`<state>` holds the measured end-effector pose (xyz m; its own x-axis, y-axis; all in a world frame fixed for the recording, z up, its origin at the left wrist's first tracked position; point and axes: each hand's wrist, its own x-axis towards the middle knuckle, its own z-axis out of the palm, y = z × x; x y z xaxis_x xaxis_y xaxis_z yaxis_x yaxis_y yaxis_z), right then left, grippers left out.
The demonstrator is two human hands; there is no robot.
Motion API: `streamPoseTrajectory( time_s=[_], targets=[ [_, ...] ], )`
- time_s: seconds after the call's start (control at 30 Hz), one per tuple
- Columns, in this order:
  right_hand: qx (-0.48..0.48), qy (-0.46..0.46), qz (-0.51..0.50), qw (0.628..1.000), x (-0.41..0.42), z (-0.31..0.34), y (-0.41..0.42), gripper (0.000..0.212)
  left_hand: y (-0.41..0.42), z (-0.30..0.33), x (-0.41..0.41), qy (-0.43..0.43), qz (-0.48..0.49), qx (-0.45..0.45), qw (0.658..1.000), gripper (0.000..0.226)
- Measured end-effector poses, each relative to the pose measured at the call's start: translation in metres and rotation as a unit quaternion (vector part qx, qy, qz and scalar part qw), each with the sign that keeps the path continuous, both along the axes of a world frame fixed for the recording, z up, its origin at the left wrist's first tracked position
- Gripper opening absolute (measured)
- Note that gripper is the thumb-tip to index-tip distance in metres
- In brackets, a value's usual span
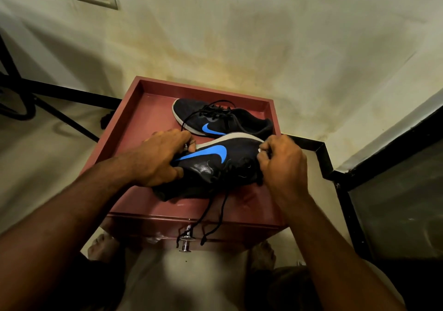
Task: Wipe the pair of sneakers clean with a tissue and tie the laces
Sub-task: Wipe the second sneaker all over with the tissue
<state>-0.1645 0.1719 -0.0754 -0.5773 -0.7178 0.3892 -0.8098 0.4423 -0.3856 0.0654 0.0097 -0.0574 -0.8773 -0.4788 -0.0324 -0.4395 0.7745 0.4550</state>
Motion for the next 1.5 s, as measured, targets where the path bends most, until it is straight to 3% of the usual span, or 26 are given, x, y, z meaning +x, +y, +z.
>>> streamPoseTrajectory(
  time_s=[0.17,0.33,0.5,0.6,0.87,1.0,1.2,1.33,1.5],
  targets=[
    [-0.077,-0.064,0.087,0.991,0.025,-0.008,-0.008,0.007,0.003,-0.001,-0.002,-0.012,-0.007,-0.041,0.999,0.042],
    [-0.053,0.002,0.258,0.965,0.052,-0.009,-0.02,0.012,0.002,0.0,0.002,-0.018,-0.015,-0.03,0.999,0.042],
    [0.014,0.017,0.069,0.997,0.001,-0.001,-0.002,0.01,0.0,0.008,0.003,-0.02,-0.008,0.015,1.0,0.033],
    [0.032,-0.026,0.005,0.999,-0.009,-0.003,0.009,0.011,-0.003,0.013,0.001,-0.022,-0.002,0.028,0.999,0.039],
    [0.035,-0.129,0.044,0.99,0.012,-0.016,0.006,0.014,-0.01,0.014,0.0,-0.032,0.036,0.059,0.997,0.031],
    [0.041,-0.08,-0.022,0.996,-0.014,-0.002,0.011,0.017,-0.013,0.017,0.004,-0.019,0.034,0.061,0.997,0.033],
    [0.072,-0.096,0.103,0.987,0.018,-0.019,0.008,0.023,-0.023,0.021,0.015,-0.054,0.072,0.026,0.996,0.026],
    [0.04,-0.104,0.076,0.991,0.005,-0.013,0.0,0.018,-0.024,0.023,0.019,-0.056,0.118,0.028,0.991,0.023],
    [0.036,-0.105,0.079,0.991,0.009,-0.014,0.003,0.014,-0.021,0.022,0.016,-0.055,0.153,-0.062,0.985,0.021]
  ],
)
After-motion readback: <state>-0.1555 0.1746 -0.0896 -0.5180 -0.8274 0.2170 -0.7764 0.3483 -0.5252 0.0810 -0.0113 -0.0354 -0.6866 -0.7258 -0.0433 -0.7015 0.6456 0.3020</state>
